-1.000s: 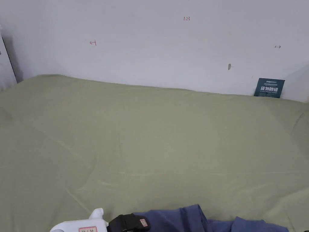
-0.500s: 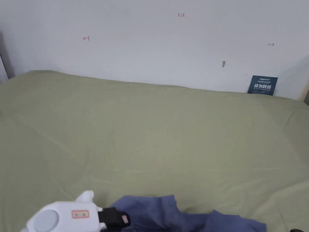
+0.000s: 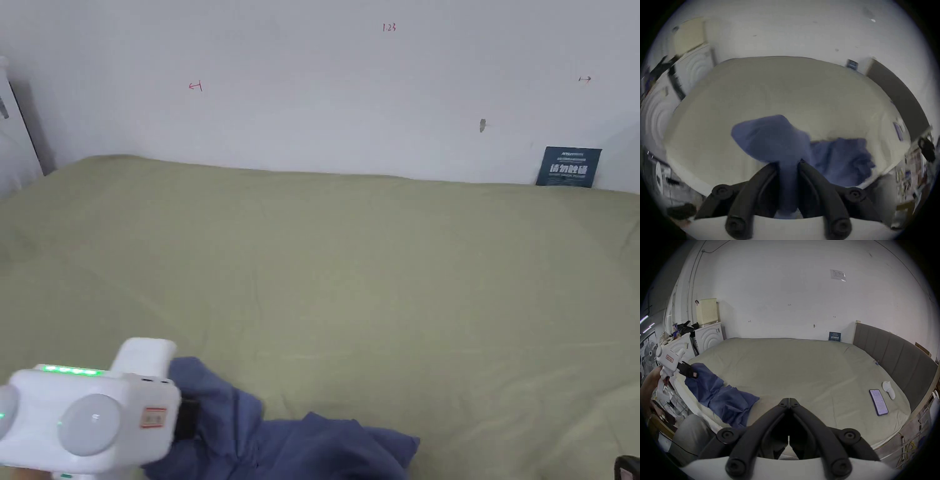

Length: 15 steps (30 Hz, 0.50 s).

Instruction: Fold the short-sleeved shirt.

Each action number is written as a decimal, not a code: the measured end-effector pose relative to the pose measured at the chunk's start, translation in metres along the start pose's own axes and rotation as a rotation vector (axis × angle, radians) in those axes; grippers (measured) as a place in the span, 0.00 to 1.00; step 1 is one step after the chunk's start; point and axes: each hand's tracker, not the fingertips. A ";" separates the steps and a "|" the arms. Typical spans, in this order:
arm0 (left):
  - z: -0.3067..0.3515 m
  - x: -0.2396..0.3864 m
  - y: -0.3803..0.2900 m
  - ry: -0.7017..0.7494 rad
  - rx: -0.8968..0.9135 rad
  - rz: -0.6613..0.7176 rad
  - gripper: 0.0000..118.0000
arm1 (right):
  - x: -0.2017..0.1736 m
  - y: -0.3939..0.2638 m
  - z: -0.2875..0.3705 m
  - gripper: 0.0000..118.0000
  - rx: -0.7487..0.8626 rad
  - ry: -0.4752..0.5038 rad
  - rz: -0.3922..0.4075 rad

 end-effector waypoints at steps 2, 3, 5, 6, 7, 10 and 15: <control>-0.006 0.034 0.001 -0.113 0.001 -0.043 0.11 | -0.001 0.001 0.000 0.00 -0.002 -0.002 0.005; -0.012 0.052 0.001 -0.152 -0.014 -0.079 0.12 | -0.002 0.001 0.000 0.00 -0.001 -0.004 0.004; -0.029 0.087 0.001 -0.216 -0.043 -0.118 0.12 | -0.001 0.002 0.001 0.00 -0.004 -0.002 -0.003; -0.038 0.101 0.001 -0.247 -0.070 -0.140 0.13 | -0.001 0.002 0.001 0.00 -0.012 -0.002 0.000; -0.047 0.113 -0.001 -0.297 -0.112 -0.141 0.14 | -0.002 0.001 0.002 0.00 -0.017 -0.013 0.015; -0.069 0.132 -0.007 -0.535 -0.199 -0.024 0.65 | -0.001 -0.001 0.003 0.00 -0.019 -0.025 0.034; -0.073 0.122 -0.001 -0.724 -0.141 0.119 0.71 | 0.004 -0.004 0.002 0.00 -0.026 -0.012 -0.014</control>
